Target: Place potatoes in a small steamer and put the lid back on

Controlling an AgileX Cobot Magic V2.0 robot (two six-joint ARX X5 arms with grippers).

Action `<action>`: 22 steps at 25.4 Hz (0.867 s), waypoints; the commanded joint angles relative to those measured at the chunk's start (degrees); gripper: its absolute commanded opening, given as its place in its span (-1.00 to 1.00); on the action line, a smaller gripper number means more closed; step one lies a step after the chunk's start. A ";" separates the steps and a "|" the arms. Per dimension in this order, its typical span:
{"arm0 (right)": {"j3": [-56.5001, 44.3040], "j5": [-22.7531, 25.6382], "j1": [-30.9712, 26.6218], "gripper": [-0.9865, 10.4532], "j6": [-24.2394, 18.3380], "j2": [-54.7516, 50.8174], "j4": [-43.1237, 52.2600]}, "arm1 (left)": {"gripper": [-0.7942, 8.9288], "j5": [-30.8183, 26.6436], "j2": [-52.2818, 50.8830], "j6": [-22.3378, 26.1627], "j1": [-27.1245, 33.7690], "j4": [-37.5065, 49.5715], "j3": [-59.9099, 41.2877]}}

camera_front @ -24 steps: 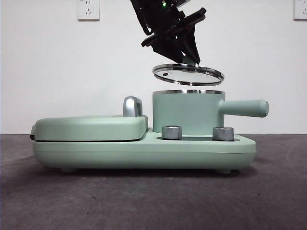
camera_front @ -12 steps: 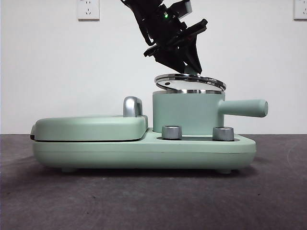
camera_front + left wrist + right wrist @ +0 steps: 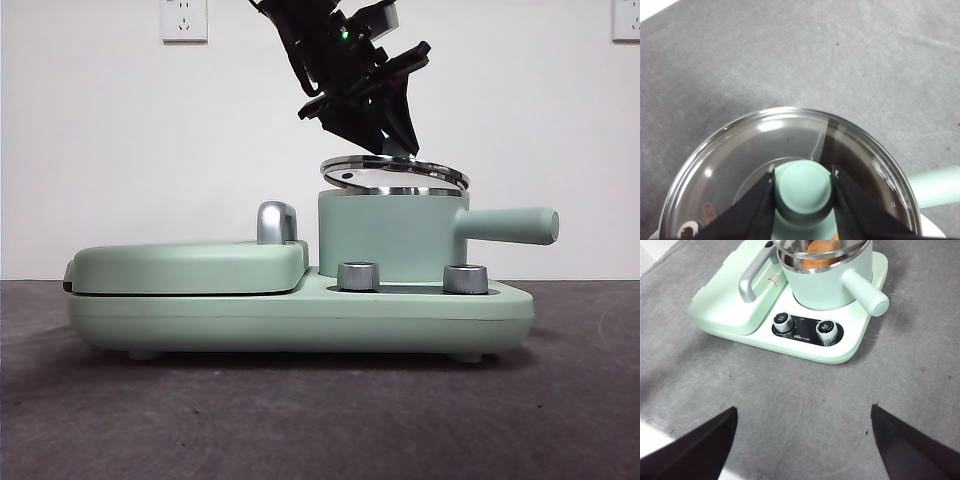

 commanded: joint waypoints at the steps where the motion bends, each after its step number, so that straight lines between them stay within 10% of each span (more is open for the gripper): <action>1: 0.33 -0.07 0.31 -0.09 0.66 0.09 0.61 | -0.80 0.48 2.16 0.17 -0.24 1.36 2.32; 17: 0.33 -0.02 0.31 -0.09 0.68 0.09 0.68 | -0.74 0.48 2.89 -0.07 -0.44 -2.03 2.32; 22: 0.33 0.04 0.31 -0.09 0.66 0.09 0.66 | 0.00 0.48 2.84 -2.19 -0.22 0.20 2.34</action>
